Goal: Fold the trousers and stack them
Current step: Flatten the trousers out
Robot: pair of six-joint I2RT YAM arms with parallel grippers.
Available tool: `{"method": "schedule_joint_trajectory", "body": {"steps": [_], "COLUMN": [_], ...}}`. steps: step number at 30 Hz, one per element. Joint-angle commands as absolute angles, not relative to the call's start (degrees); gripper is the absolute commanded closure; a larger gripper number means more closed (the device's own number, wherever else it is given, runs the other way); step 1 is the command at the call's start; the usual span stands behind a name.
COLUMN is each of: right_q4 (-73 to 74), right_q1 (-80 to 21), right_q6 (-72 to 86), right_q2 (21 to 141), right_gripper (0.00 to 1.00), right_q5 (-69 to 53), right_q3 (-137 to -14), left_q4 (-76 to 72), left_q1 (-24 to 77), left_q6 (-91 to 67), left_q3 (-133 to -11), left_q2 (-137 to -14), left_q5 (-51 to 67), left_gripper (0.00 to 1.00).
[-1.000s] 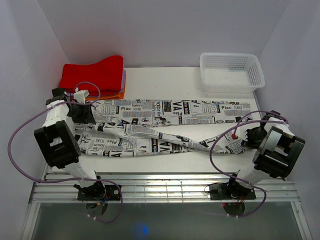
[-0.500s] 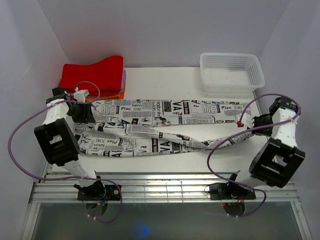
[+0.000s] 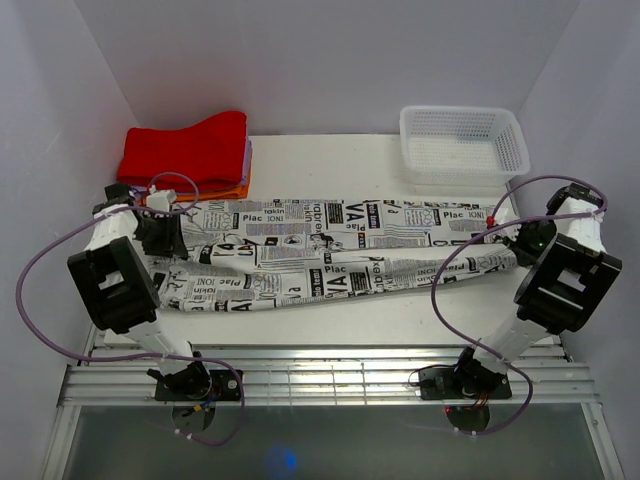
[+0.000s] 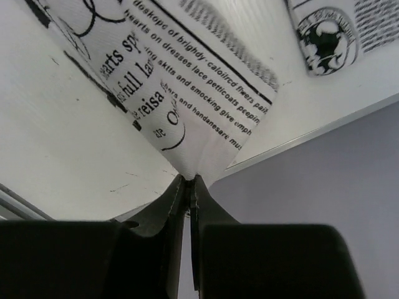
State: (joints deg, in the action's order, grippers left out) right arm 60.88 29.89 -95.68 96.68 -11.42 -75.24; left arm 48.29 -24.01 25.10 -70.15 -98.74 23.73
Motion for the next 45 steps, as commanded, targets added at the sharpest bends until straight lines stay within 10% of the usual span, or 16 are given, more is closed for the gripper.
{"method": "schedule_joint_trajectory", "body": {"steps": [1,15,18,22,26,29,31,35,41,45], "right_q4": [55.2,51.8,51.9,52.1,55.1,58.3,60.0,63.4,73.8,72.3], "right_q1": [32.0,32.2,32.3,32.3,32.4,32.5,32.9,35.3,36.9,36.8], "right_q6": [-90.1,-95.9,-96.4,-97.4,-102.3,-108.3,-109.2,-108.9,-88.5,-74.7], "right_q2": [97.6,85.4,83.9,82.5,79.6,76.7,75.4,76.9,94.4,98.7], "right_gripper": [0.92,0.92,0.92,0.92,0.92,0.72,0.14,0.10,0.01,0.18], "right_q5": [-9.2,-9.6,-9.1,-8.6,-7.7,-4.3,-2.9,-7.5,-17.4,-21.4], "right_q3": [-76.0,-58.0,-58.0,-59.3,-56.8,-52.7,-49.9,-54.4,-75.5,-77.5], "left_q4": [53.4,49.2,47.5,48.9,52.5,54.5,54.3,54.2,54.9,56.0], "left_q1": [-27.5,-36.5,-37.4,-38.9,-40.7,-41.0,-41.0,-41.0,-40.9,-41.0], "left_q6": [27.5,38.1,37.8,38.0,40.2,42.9,44.4,45.4,44.0,43.6], "left_q3": [-73.2,-54.8,-54.1,-58.8,-68.3,-70.0,-69.8,-68.4,-67.6,-68.2], "left_q2": [-94.4,-91.6,-95.7,-98.6,-99.0,-98.9,-98.7,-98.7,-97.7,-95.1], "left_q5": [22.3,10.6,9.8,9.6,8.9,7.7,6.4,6.1,9.7,14.0], "left_gripper": [0.41,0.39,0.49,0.98,1.00,1.00,1.00,1.00,0.55,0.35]}}
